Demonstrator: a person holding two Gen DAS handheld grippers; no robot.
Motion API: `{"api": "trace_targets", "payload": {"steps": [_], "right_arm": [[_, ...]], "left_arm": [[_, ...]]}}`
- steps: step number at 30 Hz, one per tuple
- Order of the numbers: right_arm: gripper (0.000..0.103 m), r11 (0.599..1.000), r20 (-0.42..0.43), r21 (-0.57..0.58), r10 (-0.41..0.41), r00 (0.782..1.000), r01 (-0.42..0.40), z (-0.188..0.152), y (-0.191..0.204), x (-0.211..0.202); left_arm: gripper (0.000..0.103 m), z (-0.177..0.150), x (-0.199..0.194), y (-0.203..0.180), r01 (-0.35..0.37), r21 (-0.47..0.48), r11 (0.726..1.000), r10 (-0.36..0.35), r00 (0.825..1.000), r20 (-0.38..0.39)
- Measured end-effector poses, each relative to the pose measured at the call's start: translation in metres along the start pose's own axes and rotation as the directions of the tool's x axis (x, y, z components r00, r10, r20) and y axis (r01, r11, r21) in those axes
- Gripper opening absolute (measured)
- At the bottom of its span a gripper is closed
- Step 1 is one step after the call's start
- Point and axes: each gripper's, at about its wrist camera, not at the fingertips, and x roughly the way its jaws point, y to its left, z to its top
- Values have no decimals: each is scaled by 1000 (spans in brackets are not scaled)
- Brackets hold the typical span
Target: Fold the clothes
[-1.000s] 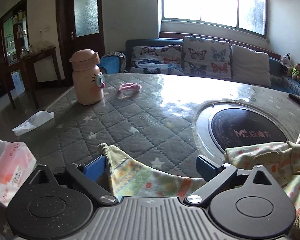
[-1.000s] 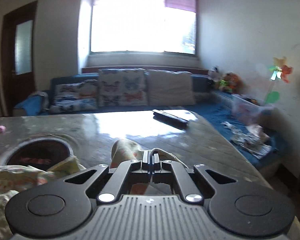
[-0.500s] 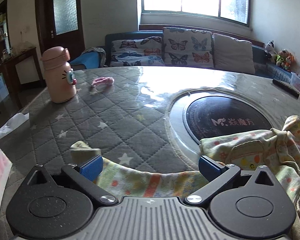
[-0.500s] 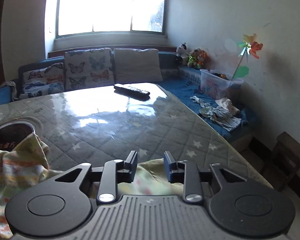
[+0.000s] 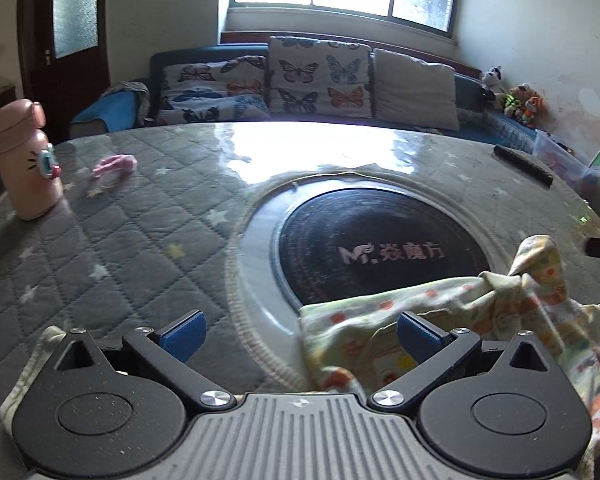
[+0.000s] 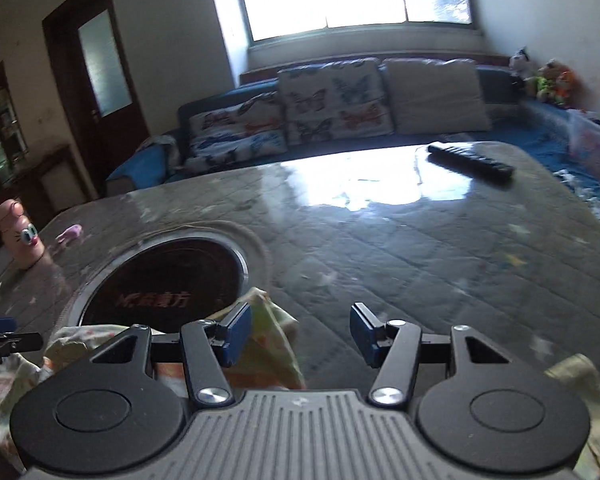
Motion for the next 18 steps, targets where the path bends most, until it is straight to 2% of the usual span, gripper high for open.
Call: {"api": "trace_targets", "payload": {"steps": [3, 7, 10, 11, 12, 15, 17, 18], "right_arm": [[54, 999, -51, 8, 40, 998, -40, 13, 5, 26], [49, 998, -128, -10, 52, 990, -54, 22, 9, 55], [29, 996, -208, -8, 83, 975, -86, 22, 10, 74], [19, 996, -216, -10, 87, 972, -91, 21, 11, 75], [14, 995, -216, -14, 90, 972, -95, 20, 12, 74], [9, 994, -210, -23, 97, 973, -105, 18, 14, 71], [8, 994, -182, -18, 106, 978, -111, 21, 16, 65], [8, 993, -160, -9, 114, 981, -117, 24, 15, 60]], "left_arm": [[100, 7, 7, -3, 45, 12, 999, -44, 999, -9], [90, 12, 22, -2, 75, 4, 997, -75, 996, -46], [88, 15, 33, 2, 125, -33, 992, -128, 988, -91], [82, 15, 36, 3, 138, -40, 990, -142, 985, -103], [79, 15, 39, 3, 151, -45, 988, -155, 981, -114], [68, 14, 44, 2, 183, -49, 982, -188, 973, -131], [42, 15, 46, 3, 186, -45, 982, -190, 973, -132], [33, 15, 46, 3, 191, -44, 981, -195, 973, -127]]}}
